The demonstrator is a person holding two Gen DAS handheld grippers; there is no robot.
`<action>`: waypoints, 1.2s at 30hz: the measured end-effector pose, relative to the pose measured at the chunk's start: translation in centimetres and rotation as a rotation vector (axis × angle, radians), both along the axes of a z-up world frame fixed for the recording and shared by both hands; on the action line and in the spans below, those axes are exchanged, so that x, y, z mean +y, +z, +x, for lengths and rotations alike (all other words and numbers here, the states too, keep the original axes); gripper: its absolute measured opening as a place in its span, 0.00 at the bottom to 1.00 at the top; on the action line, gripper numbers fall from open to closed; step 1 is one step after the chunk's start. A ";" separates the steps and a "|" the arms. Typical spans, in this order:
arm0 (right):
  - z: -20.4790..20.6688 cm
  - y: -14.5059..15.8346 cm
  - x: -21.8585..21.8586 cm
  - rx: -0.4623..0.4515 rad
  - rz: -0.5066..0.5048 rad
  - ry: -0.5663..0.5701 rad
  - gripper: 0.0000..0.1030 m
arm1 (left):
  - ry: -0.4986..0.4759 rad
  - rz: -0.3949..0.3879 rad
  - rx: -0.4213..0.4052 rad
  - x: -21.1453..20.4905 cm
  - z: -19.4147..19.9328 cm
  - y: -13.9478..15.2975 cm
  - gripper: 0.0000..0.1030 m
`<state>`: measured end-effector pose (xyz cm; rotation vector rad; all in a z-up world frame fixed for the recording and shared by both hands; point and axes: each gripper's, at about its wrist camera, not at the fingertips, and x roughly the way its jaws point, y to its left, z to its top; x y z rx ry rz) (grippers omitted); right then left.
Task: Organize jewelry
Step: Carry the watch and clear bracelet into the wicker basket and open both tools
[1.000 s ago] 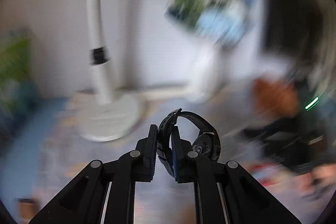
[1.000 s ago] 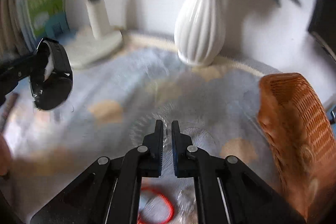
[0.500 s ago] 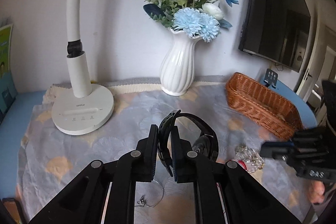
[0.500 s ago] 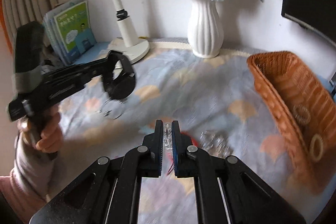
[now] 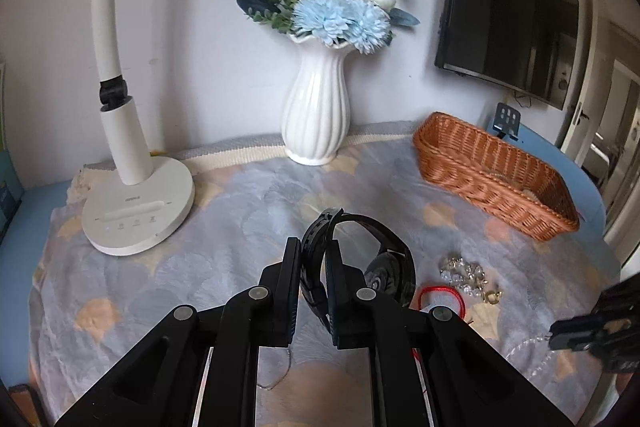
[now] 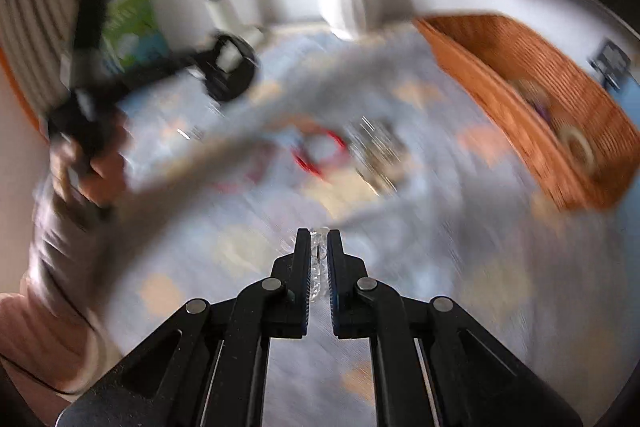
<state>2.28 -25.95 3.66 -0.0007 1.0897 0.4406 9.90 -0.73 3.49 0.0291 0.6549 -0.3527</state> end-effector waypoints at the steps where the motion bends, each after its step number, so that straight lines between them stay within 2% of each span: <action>1: -0.3 -0.6 -0.4 0.001 -0.020 -0.016 0.09 | -0.001 0.004 0.001 -0.1 0.0 -0.1 0.11; 6: -0.6 -1.6 -1.6 0.020 0.006 -0.018 0.11 | -0.008 0.025 0.014 -0.6 0.2 -0.5 0.11; 14: -0.1 -2.7 1.0 -0.032 -0.123 0.077 0.24 | -0.016 0.057 0.023 -1.2 0.3 -1.0 0.13; 16: -0.8 -2.7 1.7 -0.067 -0.180 0.112 0.24 | -0.017 0.066 0.028 -1.4 0.5 -1.2 0.13; 17: -1.2 -2.7 2.0 -0.085 -0.207 0.129 0.19 | -0.018 0.070 0.030 -1.5 0.5 -1.3 0.13; 18: -1.6 -2.6 2.3 -0.095 -0.221 0.155 0.09 | -0.019 0.072 0.032 -1.6 0.6 -1.4 0.13; 22: -2.6 -2.1 1.7 -0.076 -0.208 0.181 0.08 | -0.049 0.061 0.050 -2.4 0.7 -1.4 0.13; 26: -3.1 0.8 -0.8 -0.124 -0.183 0.138 0.08 | -0.104 0.066 0.044 -4.2 0.1 0.5 0.13; 30: -2.8 4.6 -4.2 -0.201 -0.211 0.068 0.08 | -0.170 0.090 -0.011 -7.9 -0.4 4.5 0.13; 33: -1.5 6.9 -6.5 -0.255 -0.256 0.014 0.08 | -0.204 0.085 -0.022 -11.1 1.0 6.8 0.13; 36: 1.0 9.0 -9.9 -0.289 -0.288 -0.080 0.08 | -0.229 0.093 -0.030 -15.0 2.8 8.0 0.13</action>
